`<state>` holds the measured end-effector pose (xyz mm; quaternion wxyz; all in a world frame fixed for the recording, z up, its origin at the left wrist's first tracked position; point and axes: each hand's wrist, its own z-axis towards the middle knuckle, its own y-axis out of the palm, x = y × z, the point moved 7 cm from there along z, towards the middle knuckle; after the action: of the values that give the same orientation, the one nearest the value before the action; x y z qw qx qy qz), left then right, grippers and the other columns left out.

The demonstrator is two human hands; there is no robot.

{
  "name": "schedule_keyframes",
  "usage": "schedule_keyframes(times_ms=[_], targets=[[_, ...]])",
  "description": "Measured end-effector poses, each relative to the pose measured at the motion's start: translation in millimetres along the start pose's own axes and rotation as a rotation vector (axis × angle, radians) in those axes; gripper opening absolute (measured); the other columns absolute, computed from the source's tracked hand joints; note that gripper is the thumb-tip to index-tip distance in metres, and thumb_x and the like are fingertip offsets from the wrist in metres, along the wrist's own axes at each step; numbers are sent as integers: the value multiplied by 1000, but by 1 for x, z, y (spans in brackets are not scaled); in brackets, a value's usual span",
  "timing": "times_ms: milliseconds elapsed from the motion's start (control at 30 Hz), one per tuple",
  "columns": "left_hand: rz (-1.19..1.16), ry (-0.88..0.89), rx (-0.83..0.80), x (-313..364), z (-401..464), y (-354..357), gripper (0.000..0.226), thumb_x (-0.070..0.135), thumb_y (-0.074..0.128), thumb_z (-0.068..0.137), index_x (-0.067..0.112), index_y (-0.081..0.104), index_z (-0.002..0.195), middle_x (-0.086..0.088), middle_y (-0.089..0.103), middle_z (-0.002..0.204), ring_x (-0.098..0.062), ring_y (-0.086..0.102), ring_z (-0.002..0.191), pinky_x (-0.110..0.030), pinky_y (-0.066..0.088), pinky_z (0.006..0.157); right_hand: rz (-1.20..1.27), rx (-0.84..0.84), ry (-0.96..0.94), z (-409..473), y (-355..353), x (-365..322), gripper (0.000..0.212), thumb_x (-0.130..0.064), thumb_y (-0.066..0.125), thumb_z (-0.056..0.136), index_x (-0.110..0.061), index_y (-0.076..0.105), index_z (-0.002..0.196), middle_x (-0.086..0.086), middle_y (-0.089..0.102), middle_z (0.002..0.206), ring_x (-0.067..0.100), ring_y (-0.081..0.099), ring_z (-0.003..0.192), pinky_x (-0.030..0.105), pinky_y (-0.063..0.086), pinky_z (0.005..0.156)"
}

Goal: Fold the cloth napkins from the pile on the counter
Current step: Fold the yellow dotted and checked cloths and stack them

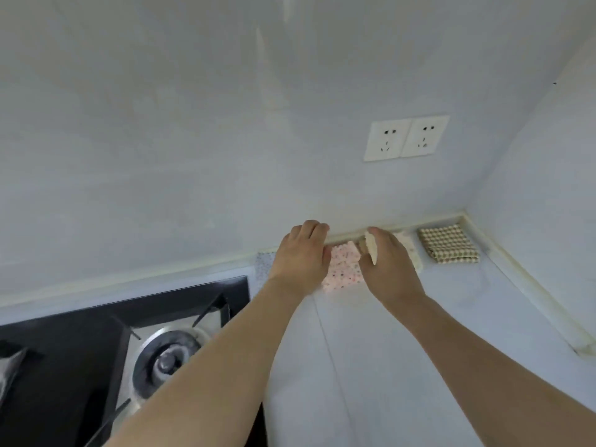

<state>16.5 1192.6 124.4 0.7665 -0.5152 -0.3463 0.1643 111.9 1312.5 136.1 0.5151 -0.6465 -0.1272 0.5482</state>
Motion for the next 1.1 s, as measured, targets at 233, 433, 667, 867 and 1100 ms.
schedule_keyframes(times_ms=[233,433,667,867,1100], targets=[[77,-113,64,-129,-117,-123,43,26,42,100,13,41,141,-3,43,143,-23,40,127,-34,34,107,32,-95,-146,-69,57,-169,52,-13,50,94,-10,37,144,8,39,149,24,36,137,37,32,113],[172,-286,142,-223,-219,-205,43,26,46,99,11,45,139,-6,47,141,-26,46,124,-37,39,105,78,-226,-279,-107,119,-282,52,-16,48,97,-15,33,147,2,35,153,18,33,140,31,27,114],[189,-430,192,-335,-338,-273,42,26,48,98,10,47,137,-8,49,139,-29,48,122,-39,41,102,97,-331,-394,-183,207,-418,52,-17,48,98,-17,33,147,0,36,152,17,33,140,33,27,116],[170,-510,192,-429,-423,-326,43,26,48,98,11,46,139,-6,47,141,-26,45,125,-36,36,104,106,-400,-439,-235,276,-527,49,-19,47,97,-17,36,145,-1,38,150,17,36,138,36,31,115],[183,-728,175,-515,-532,-369,44,31,41,101,17,41,142,-1,40,147,-21,40,130,-34,34,107,97,-520,-536,-280,347,-611,48,-21,48,98,-21,36,145,-6,38,149,14,37,136,33,31,111]])
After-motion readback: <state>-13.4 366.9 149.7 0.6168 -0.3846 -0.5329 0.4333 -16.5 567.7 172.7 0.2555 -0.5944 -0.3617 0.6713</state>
